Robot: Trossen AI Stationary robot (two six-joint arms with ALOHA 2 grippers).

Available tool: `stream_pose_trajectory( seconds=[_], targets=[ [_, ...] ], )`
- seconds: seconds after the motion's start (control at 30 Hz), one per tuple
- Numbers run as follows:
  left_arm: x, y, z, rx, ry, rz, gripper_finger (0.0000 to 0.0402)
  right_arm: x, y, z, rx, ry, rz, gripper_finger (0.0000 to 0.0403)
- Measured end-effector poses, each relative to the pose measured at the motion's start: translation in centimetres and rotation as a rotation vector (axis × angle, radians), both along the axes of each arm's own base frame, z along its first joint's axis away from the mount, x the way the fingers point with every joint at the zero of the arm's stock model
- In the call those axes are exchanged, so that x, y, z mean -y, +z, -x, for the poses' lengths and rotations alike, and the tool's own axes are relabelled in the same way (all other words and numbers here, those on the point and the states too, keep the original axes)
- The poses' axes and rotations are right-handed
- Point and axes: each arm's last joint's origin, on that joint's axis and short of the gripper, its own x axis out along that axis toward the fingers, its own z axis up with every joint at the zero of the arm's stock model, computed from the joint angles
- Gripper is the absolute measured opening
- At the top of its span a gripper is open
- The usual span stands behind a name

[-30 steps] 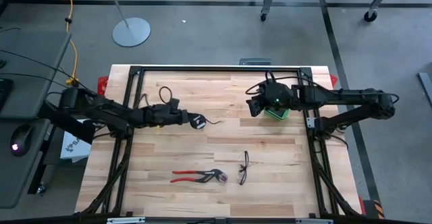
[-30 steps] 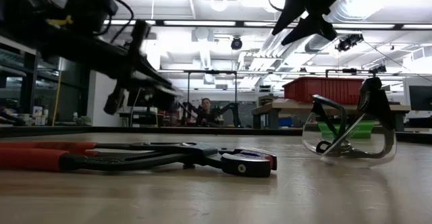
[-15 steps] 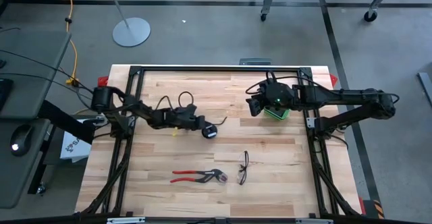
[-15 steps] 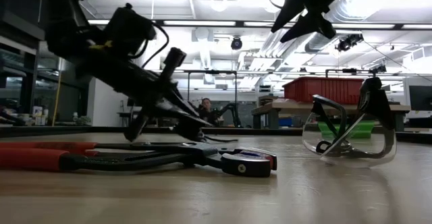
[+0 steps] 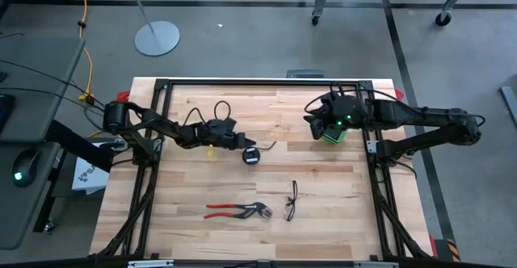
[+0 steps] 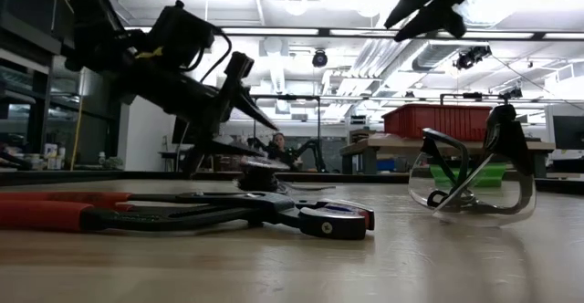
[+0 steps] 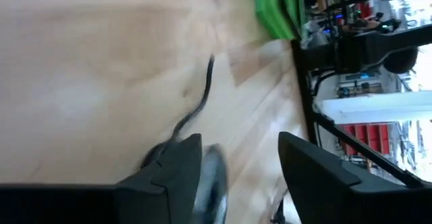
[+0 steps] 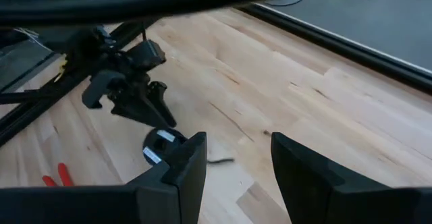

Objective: Coil cords
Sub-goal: Coil the black wire on the black spool, then return to Home Position

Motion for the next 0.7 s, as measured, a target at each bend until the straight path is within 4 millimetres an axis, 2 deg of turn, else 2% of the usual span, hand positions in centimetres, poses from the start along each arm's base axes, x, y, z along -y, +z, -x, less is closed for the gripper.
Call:
stream_pose_trajectory(
  seconds=[0.13, 0.3, 0.43, 0.57, 0.63, 0.7],
  targets=[
    [-1.3, 1.1, 0.5, 0.006, 0.014, -0.068, 0.0205, -0.1, 0.4, 1.2, -0.018, 0.005, 0.010, 0.0156],
    [-3.2, 2.9, 1.7, 0.016, 0.048, -0.142, 0.0205, -0.2, 0.9, 2.5, -0.021, 0.018, 0.039, 0.0156],
    [-3.3, 6.6, 2.7, 0.149, 0.028, -0.260, 0.0190, -0.2, 1.3, 3.8, -0.025, 0.007, 0.065, 0.0156],
    [-1.2, 10.5, 4.6, 0.226, 0.010, -0.405, 0.0132, -0.3, 1.3, 5.1, -0.045, -0.004, 0.074, 0.0156],
    [0.3, 11.8, 5.9, 0.221, 0.002, -0.469, 0.0082, -0.4, 1.1, 5.6, -0.044, 0.010, 0.050, 0.0150],
    [1.8, 12.9, 7.2, 0.213, -0.002, -0.534, 0.0026, -0.6, 1.0, 5.9, -0.013, 0.013, -0.007, 0.0127]
  ],
)
